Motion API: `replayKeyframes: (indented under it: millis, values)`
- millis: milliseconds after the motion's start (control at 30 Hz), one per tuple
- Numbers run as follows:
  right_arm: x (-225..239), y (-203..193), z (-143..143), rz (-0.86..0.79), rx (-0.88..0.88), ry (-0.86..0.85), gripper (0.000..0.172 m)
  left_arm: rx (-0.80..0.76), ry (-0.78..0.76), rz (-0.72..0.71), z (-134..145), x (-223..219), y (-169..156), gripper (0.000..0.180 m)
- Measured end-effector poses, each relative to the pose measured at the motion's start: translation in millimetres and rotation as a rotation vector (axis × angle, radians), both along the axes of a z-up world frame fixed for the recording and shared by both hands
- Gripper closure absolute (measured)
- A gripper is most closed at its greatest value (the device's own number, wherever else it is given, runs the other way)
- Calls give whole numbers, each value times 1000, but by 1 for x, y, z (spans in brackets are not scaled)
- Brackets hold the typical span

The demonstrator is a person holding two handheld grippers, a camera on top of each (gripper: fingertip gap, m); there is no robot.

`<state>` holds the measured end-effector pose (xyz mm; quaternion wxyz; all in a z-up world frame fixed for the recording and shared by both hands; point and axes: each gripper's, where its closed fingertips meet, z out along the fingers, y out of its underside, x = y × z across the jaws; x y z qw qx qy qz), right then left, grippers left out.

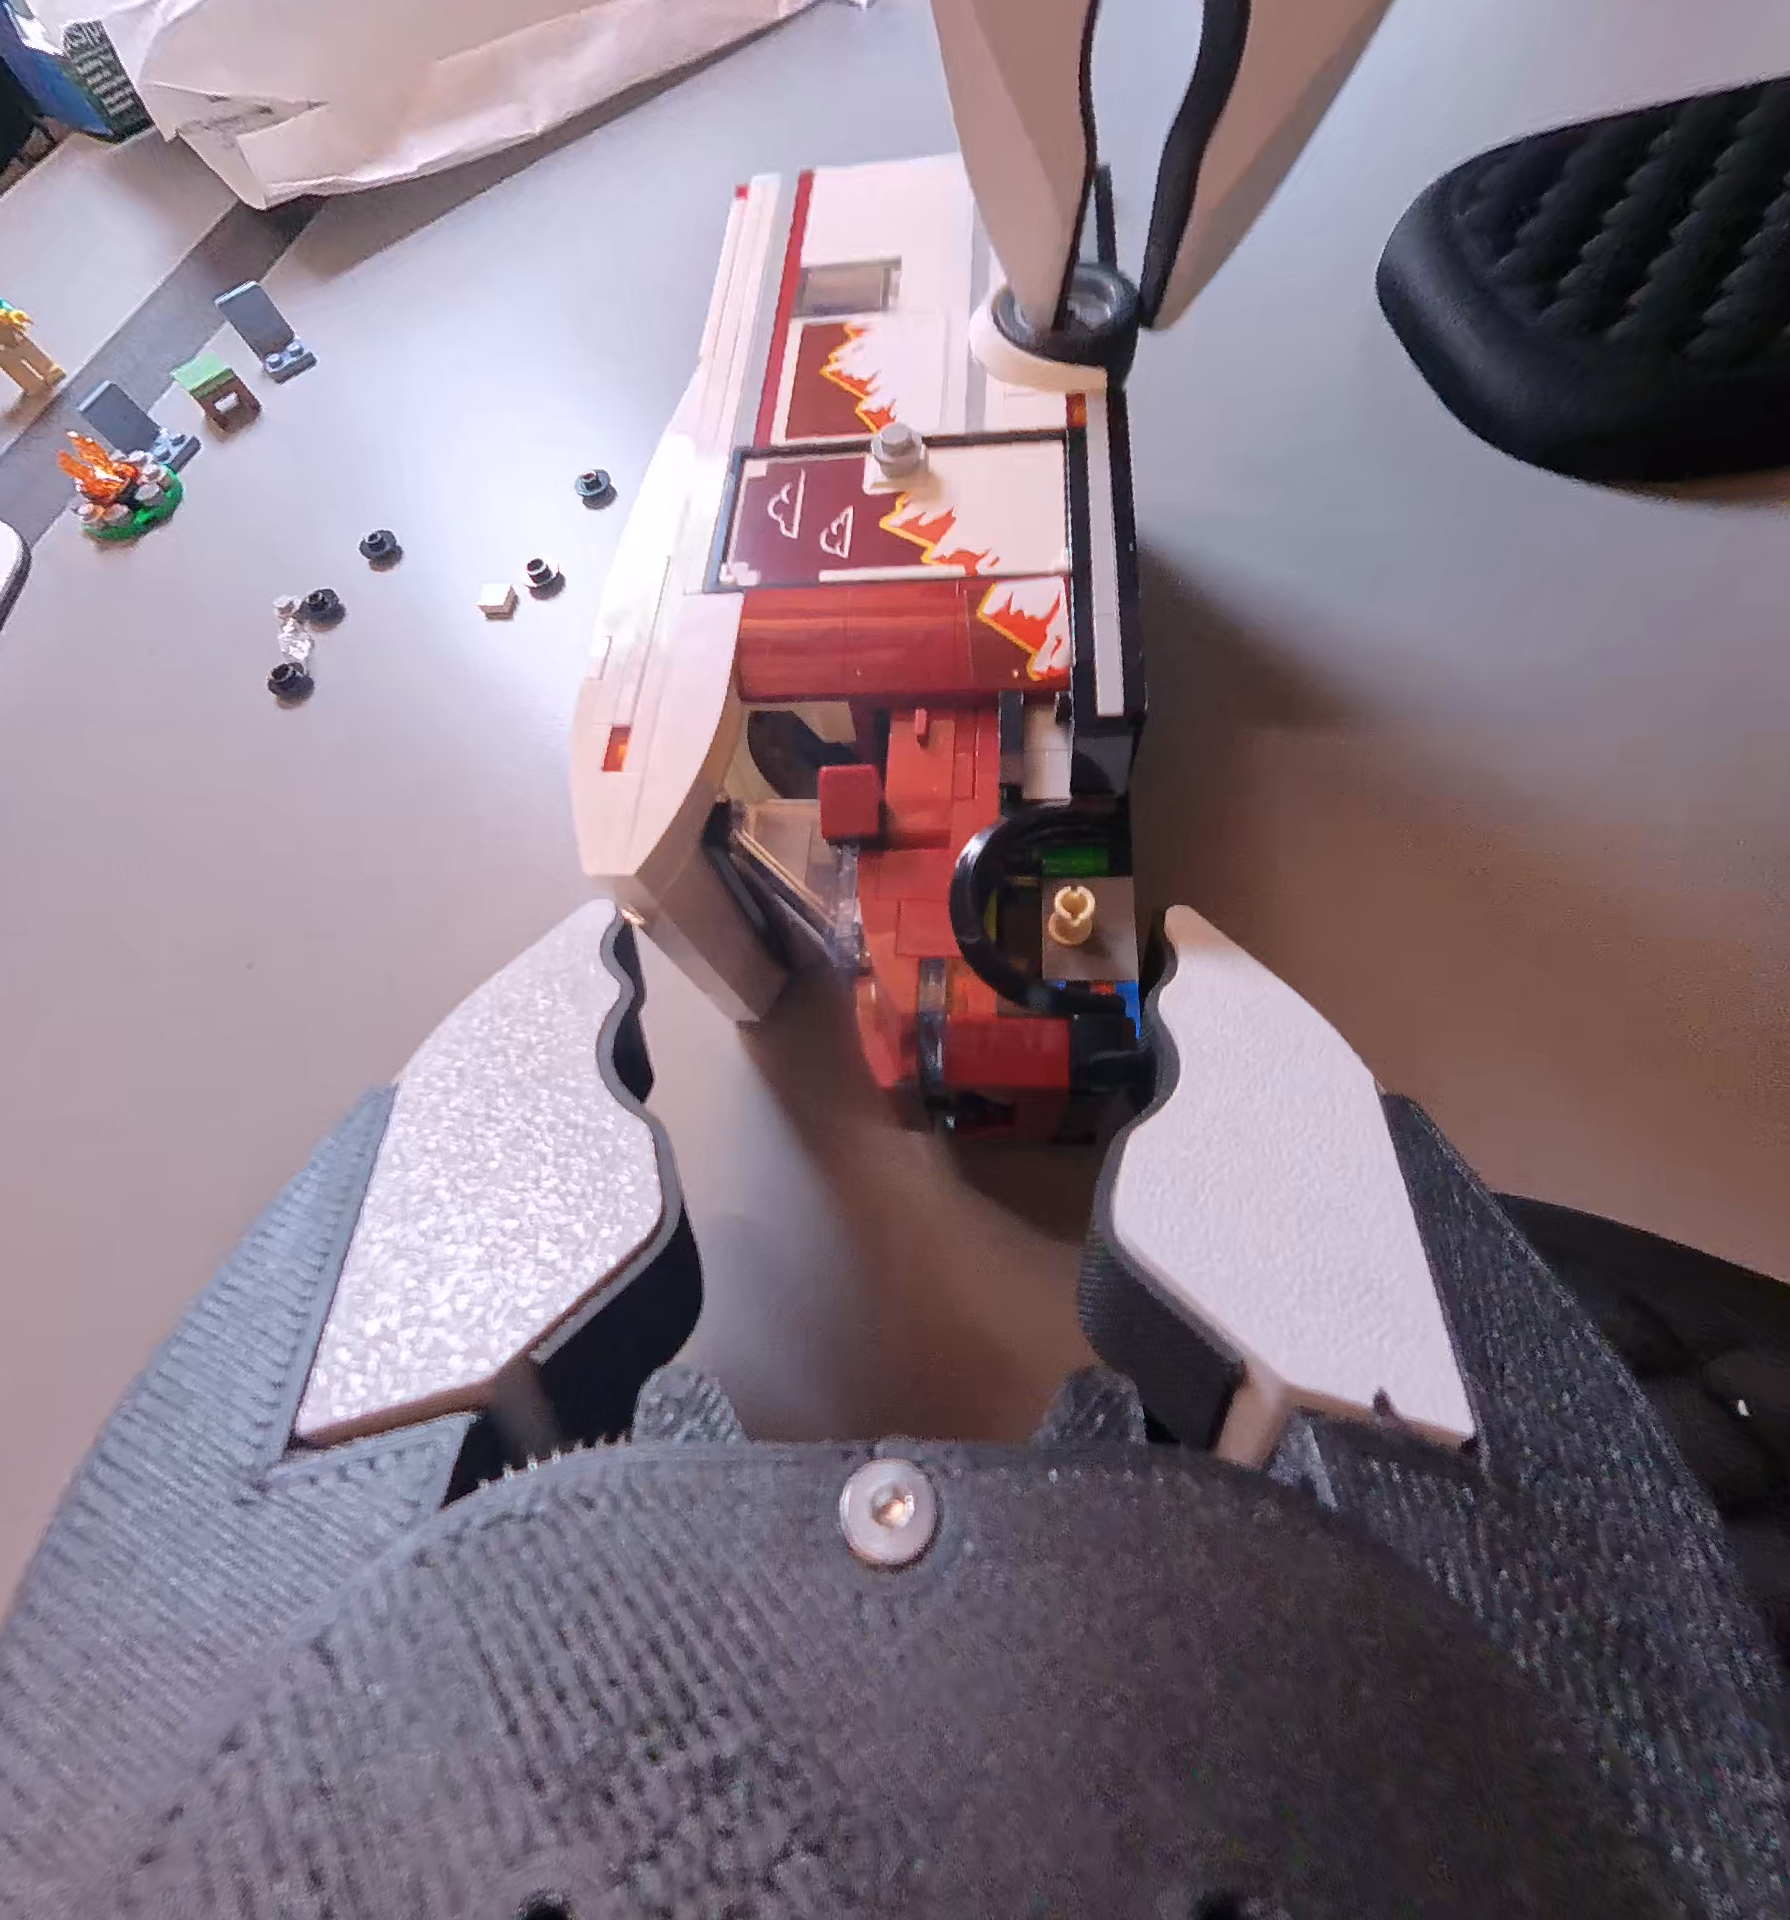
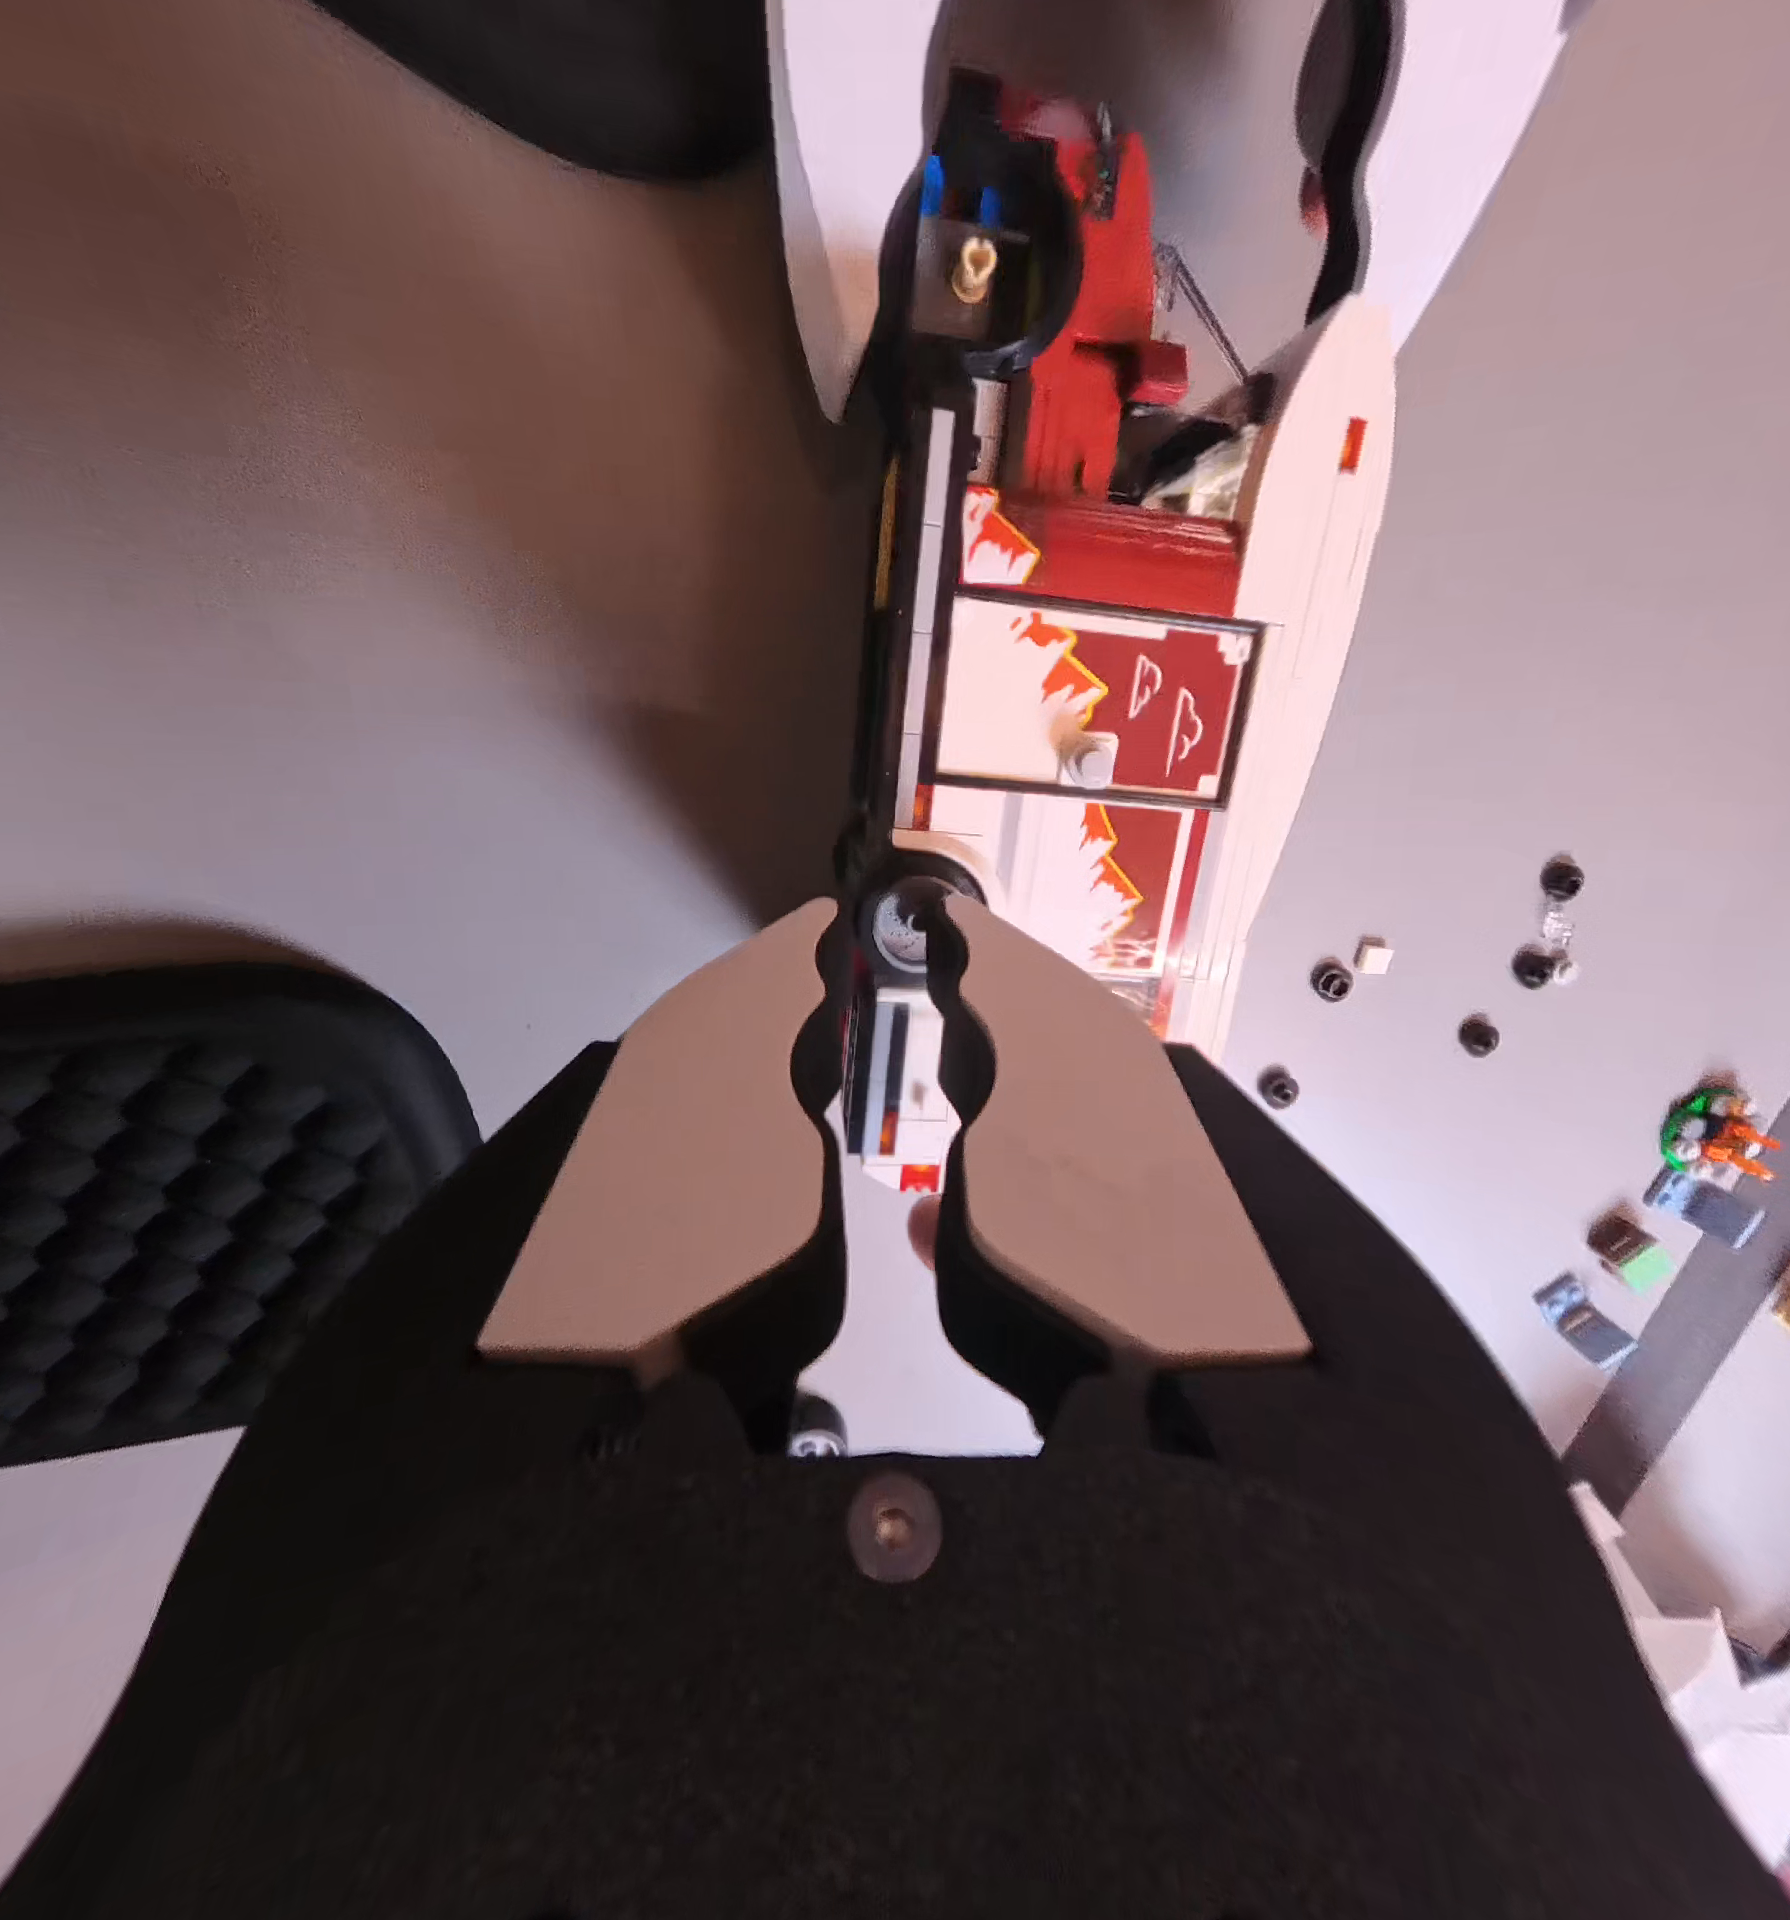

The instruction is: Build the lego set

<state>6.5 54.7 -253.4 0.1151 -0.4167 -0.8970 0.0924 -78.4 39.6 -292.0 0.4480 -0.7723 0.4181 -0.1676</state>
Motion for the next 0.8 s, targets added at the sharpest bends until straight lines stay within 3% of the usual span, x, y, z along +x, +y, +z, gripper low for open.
replayKeyframes:
  millis: [233,300,433,633,800]
  values:
    - [0,-1,4,-48,-46,59,155,4,-1,2,0,0,0,89]
    - [3,2,19,-96,-93,137,154,8,6,2,0,0,0,88]
    - [40,45,41,-274,-58,233,148,8,8,1,0,0,0,88]
    - [136,90,-25,-531,-76,47,138,-4,20,-25,-1,-1,-5,89]
    - [157,104,-51,-613,-81,59,136,-7,32,-54,-1,-2,-9,87]
